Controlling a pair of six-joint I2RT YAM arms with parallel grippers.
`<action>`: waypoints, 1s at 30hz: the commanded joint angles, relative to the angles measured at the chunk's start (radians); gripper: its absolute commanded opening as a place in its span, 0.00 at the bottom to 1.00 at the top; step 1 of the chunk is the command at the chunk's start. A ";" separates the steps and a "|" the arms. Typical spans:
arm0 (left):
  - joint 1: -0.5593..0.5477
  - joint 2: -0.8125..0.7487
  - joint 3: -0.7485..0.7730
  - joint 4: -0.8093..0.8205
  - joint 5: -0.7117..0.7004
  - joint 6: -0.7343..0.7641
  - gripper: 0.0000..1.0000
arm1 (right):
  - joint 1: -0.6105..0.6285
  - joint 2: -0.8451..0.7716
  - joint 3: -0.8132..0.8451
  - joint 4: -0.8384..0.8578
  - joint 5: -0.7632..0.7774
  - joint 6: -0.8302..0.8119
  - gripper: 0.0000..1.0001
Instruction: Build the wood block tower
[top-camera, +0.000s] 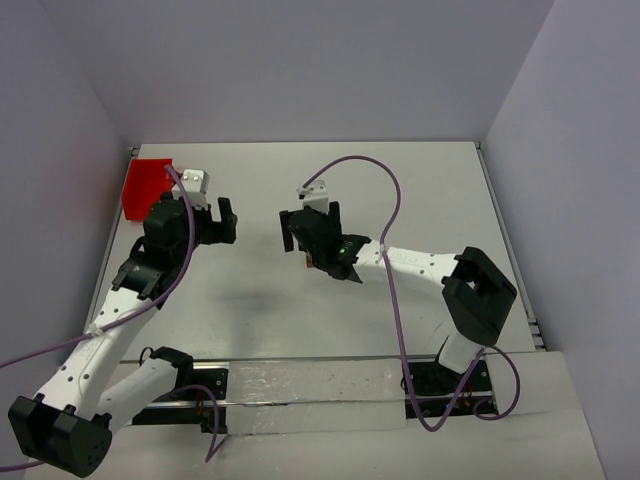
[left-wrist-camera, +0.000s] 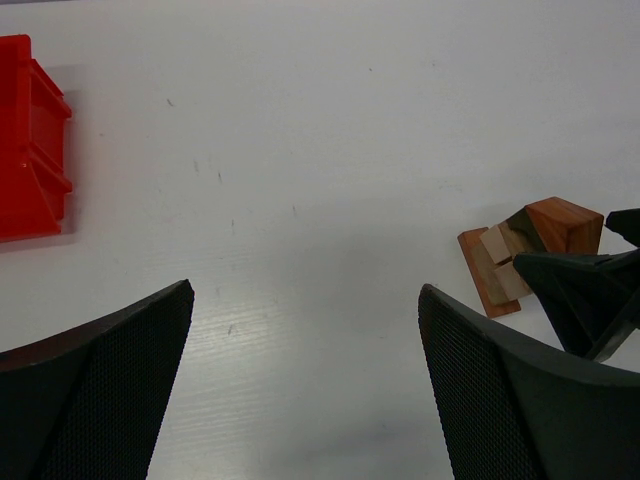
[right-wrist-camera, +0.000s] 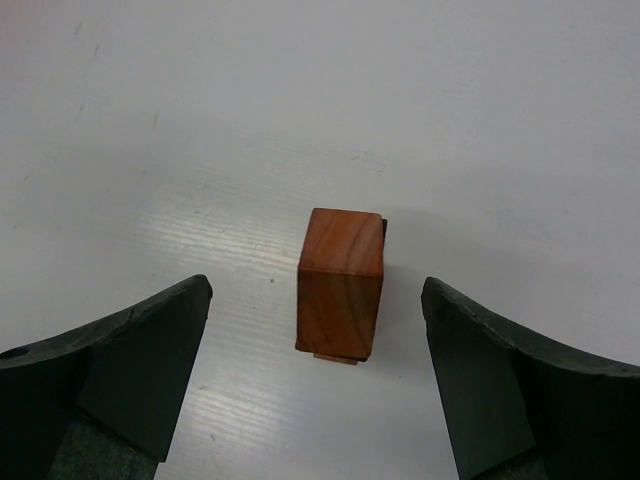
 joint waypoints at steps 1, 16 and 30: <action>0.006 0.031 0.094 -0.032 0.042 0.006 0.99 | -0.006 -0.099 0.092 -0.023 -0.090 -0.051 0.95; 0.088 0.231 0.322 -0.229 0.237 0.016 0.99 | -0.447 -0.364 0.274 -0.353 -0.446 -0.179 1.00; 0.239 0.330 0.233 -0.163 0.133 -0.047 0.99 | -0.816 -0.542 -0.152 -0.433 -0.500 -0.246 1.00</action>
